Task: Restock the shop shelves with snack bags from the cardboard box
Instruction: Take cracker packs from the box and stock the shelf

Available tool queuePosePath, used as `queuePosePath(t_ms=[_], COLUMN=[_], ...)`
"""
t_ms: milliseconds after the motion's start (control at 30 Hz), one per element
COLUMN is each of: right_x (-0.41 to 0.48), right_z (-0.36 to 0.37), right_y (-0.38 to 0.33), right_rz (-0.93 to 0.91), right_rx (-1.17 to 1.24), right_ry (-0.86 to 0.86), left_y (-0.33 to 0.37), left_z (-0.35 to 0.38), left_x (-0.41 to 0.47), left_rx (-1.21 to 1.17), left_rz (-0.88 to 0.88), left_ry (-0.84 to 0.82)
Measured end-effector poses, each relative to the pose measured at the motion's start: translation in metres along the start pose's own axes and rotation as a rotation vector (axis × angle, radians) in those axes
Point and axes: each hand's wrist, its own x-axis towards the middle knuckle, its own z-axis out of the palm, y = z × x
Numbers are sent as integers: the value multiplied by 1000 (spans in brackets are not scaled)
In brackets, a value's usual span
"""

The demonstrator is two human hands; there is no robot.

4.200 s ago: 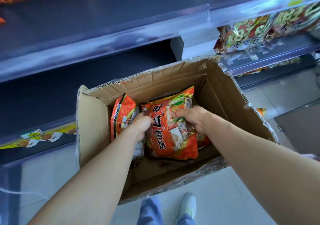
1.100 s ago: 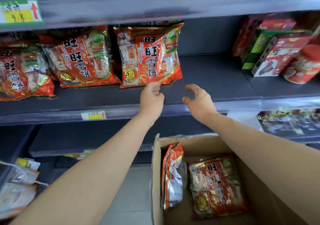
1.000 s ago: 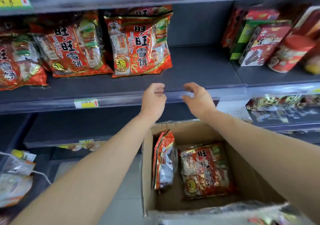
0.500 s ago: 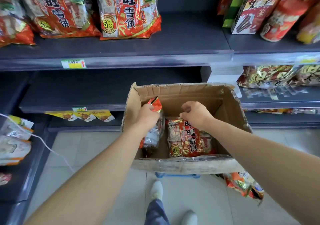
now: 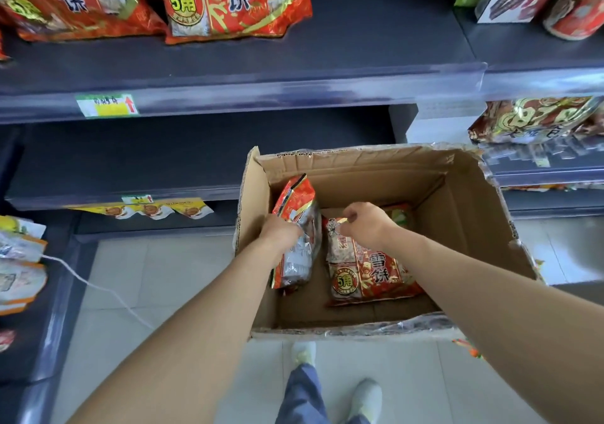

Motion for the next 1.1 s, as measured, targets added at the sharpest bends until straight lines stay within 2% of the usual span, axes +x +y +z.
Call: queuePosePath(t_ms=[67, 167, 200, 267, 333, 400, 500, 567, 633, 700, 800, 933, 1100], right_x=[7, 14, 15, 19, 23, 27, 29, 33, 39, 45, 52, 59, 61], right_z=[1, 1, 1, 1, 4, 8, 14, 24, 37, 46, 45, 42, 27], right_y=[-5, -8, -7, -2, 8, 20, 34, 38, 38, 39, 42, 60, 78], right_rz=[21, 42, 44, 111, 221, 309, 395, 437, 464, 426, 353, 426, 363], right_rx=[-1, -95, -153, -186, -211, -199, 38, 30, -46, -136, -233, -166, -217], right_ry=[3, -49, -66, -75, -121, -169, -415, -598, -698, -702, -576, -549, -452], left_y=[5, 15, 17, 21, 22, 24, 28, 30, 32, 33, 36, 40, 41], left_z=[2, 10, 14, 22, 26, 26, 29, 35, 43, 50, 54, 61, 64], left_x=[3, 5, 9, 20, 34, 44, 64, 75, 86, 98, 110, 121, 127], left_rx=[3, 6, 27, 138, 290, 390, 474, 544, 679, 803, 868, 968, 900], left_rz=[-34, -102, -89, 1, 105, 161, 170, 191, 226, 287, 315, 357, 313], left_ry=[-57, -325, -362, -312, -186, -150, -202, -267, -281, -270, -293, -336, -294])
